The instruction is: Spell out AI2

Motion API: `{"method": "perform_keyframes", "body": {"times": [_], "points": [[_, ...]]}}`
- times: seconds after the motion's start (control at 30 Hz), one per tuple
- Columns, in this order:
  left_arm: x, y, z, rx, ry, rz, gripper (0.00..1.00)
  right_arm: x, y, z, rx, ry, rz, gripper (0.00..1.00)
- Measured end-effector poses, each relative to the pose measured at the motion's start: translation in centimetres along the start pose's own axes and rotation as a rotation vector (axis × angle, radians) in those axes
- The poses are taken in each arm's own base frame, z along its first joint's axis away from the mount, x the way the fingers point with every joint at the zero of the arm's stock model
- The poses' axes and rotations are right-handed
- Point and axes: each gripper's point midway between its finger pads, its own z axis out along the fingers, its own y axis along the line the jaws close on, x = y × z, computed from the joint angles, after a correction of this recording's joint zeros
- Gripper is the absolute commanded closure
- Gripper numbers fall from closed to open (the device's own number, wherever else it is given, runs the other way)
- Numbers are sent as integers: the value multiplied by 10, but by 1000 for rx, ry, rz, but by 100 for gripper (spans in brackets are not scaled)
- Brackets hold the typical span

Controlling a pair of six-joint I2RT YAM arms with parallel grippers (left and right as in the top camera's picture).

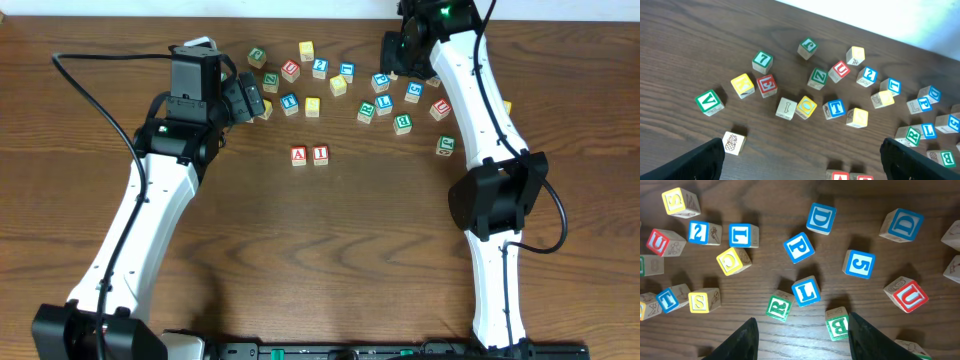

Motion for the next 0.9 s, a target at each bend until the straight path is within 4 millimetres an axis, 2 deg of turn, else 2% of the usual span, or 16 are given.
{"method": "perform_keyframes", "body": {"times": [0.13,0.27,0.5,0.6,0.73,0.9], "points": [[8,3,6,-13,31,54,2,0,6,0,-18,-4,-6,48],[10,3,9,-15,40,114,2,-12,29,-1,-71,-68,-36,44],[14,6,9,-22,57,147,2,-21,106,-10,-172,-210,-147,43],[23,22,7,-84,100,140,2,-23,137,-15,-208,-274,-182,43],[29,51,5,-170,140,100,2,-30,151,-10,-232,-321,-173,46],[31,79,1,-245,166,48,2,-31,148,26,-219,-312,-146,48]]}}
